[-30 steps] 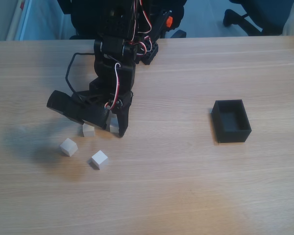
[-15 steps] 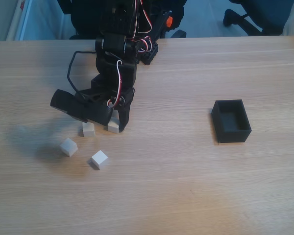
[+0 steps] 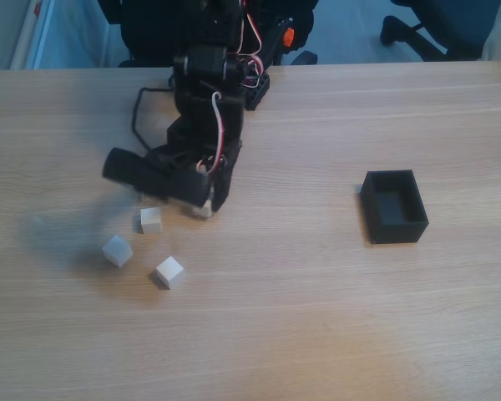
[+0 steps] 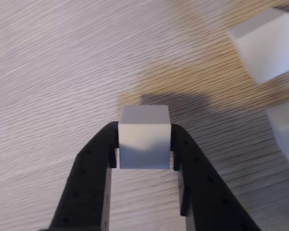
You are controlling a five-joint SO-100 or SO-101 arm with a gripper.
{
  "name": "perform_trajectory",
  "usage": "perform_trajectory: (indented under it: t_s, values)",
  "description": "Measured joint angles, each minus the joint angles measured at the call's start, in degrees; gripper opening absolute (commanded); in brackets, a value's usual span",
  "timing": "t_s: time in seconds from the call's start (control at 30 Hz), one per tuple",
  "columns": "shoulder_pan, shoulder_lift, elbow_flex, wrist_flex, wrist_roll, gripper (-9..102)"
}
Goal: Pick blocks and place them in the box.
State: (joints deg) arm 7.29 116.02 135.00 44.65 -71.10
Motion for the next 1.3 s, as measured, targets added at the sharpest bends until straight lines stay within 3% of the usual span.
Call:
perform_trajectory:
  t_s: [0.37, 0.63, 1.03, 1.3]
  values:
    - [-22.32, 4.31, -14.33, 16.08, 11.51, 0]
    - [-37.62, 1.49, -21.45, 16.17, 16.79, 0]
    - [-48.69, -14.24, -37.27, 15.47, 22.76, 2]
    - [-51.33, -17.84, -39.29, 14.41, 23.38, 17]
